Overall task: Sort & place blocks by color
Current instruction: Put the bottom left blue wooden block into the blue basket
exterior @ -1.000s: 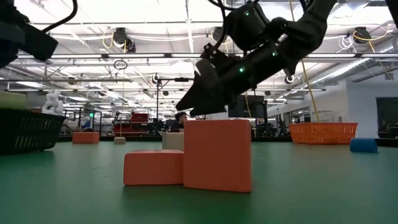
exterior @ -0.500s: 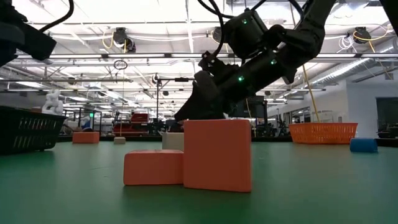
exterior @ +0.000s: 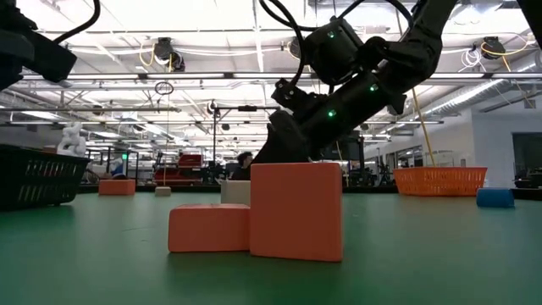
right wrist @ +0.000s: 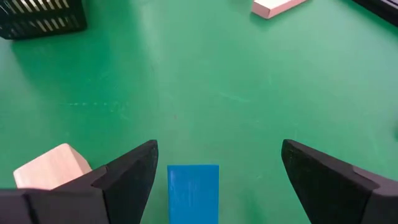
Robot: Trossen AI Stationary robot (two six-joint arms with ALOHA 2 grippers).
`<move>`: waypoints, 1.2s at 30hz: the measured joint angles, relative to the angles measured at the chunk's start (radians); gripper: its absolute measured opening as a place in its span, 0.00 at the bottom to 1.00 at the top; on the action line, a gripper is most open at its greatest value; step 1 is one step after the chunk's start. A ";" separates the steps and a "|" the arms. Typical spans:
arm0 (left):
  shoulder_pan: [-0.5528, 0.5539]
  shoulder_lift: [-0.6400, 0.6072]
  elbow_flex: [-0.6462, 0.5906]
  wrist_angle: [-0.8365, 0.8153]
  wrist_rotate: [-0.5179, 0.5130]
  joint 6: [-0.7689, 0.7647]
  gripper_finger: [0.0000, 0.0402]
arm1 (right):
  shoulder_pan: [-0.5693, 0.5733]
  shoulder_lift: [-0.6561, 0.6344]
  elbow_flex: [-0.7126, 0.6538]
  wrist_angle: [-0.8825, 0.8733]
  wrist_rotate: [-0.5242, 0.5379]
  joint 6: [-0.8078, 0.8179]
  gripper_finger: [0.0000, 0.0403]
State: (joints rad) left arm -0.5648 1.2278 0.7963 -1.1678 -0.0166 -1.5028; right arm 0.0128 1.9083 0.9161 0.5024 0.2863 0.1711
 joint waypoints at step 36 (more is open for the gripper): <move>0.033 0.000 0.038 0.017 -0.017 0.022 0.41 | -0.004 0.107 0.000 0.084 -0.012 0.157 0.28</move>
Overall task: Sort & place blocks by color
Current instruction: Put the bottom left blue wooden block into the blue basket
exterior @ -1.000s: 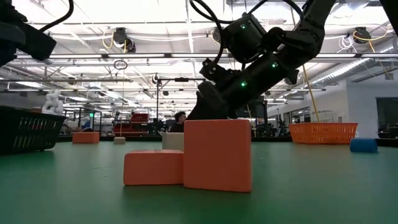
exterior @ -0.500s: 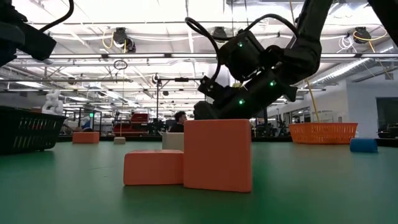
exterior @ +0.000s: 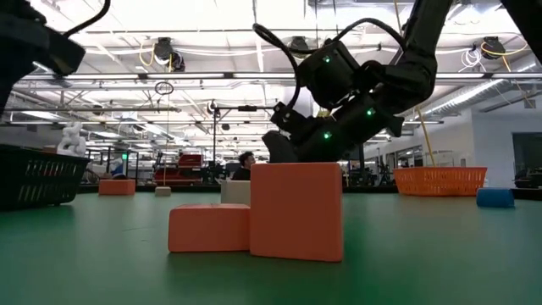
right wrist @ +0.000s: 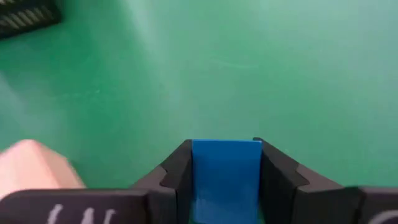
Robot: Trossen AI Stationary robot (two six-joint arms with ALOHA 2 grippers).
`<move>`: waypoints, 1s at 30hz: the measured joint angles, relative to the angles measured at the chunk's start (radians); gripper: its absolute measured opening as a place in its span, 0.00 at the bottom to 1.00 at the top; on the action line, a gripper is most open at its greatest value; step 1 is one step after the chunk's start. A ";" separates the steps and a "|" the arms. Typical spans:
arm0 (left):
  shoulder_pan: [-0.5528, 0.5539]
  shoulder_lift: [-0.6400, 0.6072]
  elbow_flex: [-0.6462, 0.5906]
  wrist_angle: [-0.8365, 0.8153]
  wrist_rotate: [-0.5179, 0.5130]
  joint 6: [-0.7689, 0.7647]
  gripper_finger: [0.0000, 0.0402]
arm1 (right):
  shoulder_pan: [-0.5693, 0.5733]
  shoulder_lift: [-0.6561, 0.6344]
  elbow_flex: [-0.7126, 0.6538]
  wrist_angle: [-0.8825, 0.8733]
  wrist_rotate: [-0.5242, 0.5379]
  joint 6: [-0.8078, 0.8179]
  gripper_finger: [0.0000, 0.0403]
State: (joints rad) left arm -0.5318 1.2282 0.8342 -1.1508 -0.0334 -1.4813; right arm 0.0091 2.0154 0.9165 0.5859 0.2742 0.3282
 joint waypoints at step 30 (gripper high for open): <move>0.033 0.002 0.138 0.549 -0.685 0.759 0.41 | -0.025 -0.548 0.000 -0.418 -0.189 -0.070 0.28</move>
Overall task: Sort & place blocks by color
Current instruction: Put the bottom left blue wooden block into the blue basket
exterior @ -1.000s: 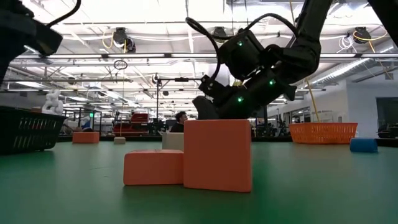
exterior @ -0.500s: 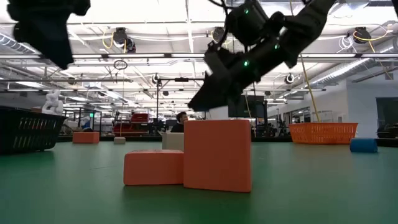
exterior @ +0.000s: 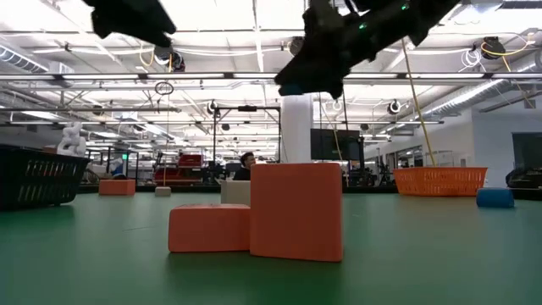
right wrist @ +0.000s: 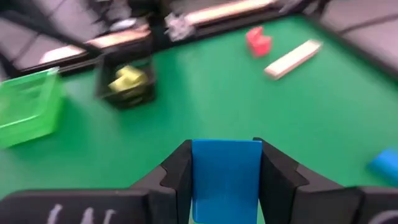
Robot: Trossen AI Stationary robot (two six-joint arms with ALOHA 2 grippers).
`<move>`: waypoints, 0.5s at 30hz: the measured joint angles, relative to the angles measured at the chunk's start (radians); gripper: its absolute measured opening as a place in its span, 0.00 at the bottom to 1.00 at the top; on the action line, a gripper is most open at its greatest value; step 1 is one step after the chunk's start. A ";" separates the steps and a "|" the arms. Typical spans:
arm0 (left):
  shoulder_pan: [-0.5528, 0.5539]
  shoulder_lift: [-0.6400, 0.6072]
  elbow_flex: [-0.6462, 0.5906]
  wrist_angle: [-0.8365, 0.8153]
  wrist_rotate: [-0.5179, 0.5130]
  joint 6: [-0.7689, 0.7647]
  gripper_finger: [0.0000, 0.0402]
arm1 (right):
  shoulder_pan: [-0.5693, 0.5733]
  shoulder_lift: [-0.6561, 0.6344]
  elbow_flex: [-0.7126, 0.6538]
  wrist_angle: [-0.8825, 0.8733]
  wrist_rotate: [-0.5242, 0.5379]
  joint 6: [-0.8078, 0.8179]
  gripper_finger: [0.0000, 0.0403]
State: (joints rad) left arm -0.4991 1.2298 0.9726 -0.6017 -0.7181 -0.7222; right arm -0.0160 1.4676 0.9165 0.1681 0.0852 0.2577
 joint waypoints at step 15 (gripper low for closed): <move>0.176 0.001 -0.071 0.087 0.000 0.118 0.41 | 0.268 -0.160 0.000 -0.373 -0.188 0.547 0.28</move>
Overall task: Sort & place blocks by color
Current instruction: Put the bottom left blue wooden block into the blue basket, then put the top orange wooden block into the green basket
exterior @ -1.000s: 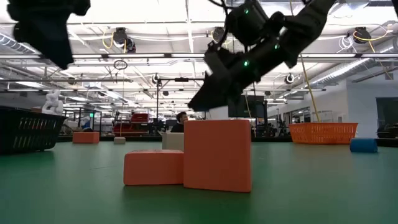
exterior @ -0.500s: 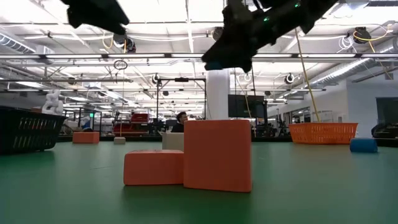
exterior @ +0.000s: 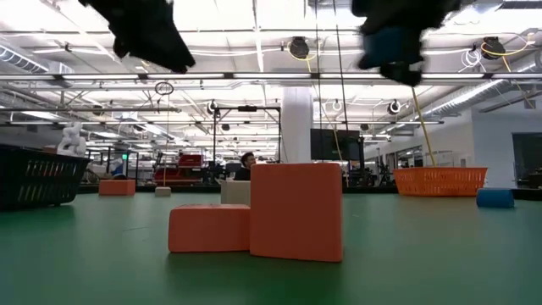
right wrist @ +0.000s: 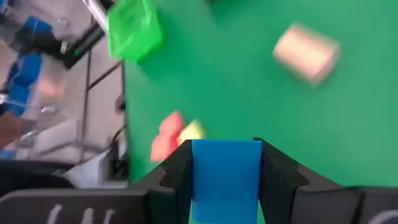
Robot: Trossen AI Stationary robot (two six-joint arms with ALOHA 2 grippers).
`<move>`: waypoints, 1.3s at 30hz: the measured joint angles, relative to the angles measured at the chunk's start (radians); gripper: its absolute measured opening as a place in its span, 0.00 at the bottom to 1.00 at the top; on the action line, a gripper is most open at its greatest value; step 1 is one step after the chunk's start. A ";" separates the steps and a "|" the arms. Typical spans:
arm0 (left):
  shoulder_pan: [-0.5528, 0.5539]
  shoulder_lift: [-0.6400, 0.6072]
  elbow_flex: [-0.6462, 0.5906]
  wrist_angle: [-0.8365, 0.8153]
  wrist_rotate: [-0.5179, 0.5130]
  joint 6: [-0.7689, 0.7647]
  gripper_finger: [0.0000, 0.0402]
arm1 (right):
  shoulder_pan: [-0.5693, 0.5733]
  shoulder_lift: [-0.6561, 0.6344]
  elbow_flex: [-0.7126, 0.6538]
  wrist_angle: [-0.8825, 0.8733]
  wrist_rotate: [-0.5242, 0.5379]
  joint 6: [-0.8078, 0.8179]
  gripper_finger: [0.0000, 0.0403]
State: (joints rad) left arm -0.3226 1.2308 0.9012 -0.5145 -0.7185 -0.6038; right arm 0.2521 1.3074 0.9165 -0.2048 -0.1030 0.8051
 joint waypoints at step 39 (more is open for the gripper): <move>0.380 0.000 -0.102 -0.238 0.030 0.006 0.41 | 0.469 -0.006 0.000 -0.383 -0.260 0.774 0.65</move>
State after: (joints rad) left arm 0.0575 1.2304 0.7994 -0.7522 -0.6886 -0.5979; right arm 0.7208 1.3018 0.9165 -0.5877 -0.3631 1.5795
